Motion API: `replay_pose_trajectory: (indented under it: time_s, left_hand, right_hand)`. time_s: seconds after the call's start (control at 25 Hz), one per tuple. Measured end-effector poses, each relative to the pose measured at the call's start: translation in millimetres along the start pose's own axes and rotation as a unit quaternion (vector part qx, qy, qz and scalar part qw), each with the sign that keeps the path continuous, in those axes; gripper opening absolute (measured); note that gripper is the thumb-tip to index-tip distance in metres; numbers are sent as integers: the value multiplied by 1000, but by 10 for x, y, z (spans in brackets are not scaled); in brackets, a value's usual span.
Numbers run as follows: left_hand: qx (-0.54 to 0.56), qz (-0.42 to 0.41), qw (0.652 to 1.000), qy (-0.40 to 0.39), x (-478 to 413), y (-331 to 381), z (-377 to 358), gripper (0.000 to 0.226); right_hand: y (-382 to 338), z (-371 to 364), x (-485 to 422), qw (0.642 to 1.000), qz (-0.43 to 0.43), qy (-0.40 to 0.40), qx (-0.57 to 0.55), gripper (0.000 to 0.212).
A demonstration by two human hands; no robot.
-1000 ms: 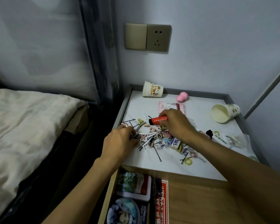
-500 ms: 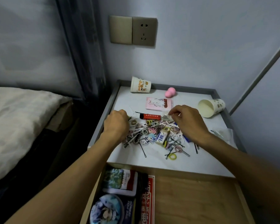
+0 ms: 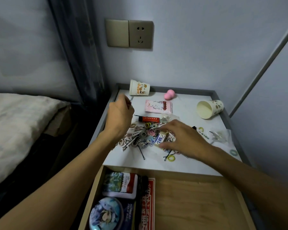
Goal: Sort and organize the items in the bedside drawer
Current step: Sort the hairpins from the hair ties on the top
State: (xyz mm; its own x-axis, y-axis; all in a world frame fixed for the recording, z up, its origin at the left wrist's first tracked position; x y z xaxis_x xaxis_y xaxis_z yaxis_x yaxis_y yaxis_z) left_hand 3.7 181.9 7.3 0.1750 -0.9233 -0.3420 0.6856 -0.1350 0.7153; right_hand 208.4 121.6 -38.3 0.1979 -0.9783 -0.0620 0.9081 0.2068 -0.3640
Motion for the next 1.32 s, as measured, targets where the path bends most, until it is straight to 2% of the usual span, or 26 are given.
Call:
replay_pose_trajectory:
  time_s: [0.08,0.16,0.28,0.4,0.56,0.68,0.76,0.84,0.92,1.08,1.24,1.32]
  left_hand:
    - [50,31,998,-7,25,-12,69,8]
    - [98,85,991,-18,73,-83,133,9]
    - [193,184,963,-41,233,-237,198,11]
    - [273,255,924,-81,492,-272,185,13]
    - [342,299,883,-121,823,-191,-5,19]
    - [355,298,874,-146,944,-109,-171,23]
    - [355,294,873,-162,980,-45,-245,25]
    - [358,293,868,-180,1003,17,-306,26]
    - [362,294,863,-195,1031,72,-351,26]
    - [376,294,855,-204,1085,120,-378,24]
    - [373,295,856,-202,1083,64,-391,24]
    - [375,296,855,-200,1072,48,-381,24]
  right_hand:
    - [-152,-136,3,995,26,-11,98,64]
    - [-177,-172,-37,995,17,6,99,55]
    - [-105,-140,-86,999,-18,16,25,40]
    - [7,37,-87,991,-64,48,-105,43]
    - [371,367,-17,950,-157,106,-248,43]
    - [661,520,116,927,-199,127,-291,42]
    - [745,559,269,948,-196,120,-222,44]
    - [766,518,459,976,-162,102,-103,47]
    - [777,412,619,988,-132,73,-24,47]
    - [885,266,701,993,-112,31,19,49]
    - [796,402,585,984,-113,133,28,30]
    - [641,379,472,986,-94,136,10,26]
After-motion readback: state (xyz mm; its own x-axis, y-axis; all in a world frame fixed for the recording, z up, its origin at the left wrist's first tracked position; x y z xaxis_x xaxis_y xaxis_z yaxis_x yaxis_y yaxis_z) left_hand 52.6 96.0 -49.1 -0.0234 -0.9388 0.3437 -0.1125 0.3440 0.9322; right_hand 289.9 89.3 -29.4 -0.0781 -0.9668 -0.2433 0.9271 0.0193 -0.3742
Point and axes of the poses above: each hand's wrist, its own x-axis away from the middle knuckle, its own z-axis out of the back of the hand, y = z × x, the point moved 8 cm from there along -x, towards the middle knuckle, and after that the axes turned 5 degrees about y, right-handed, at the moved point
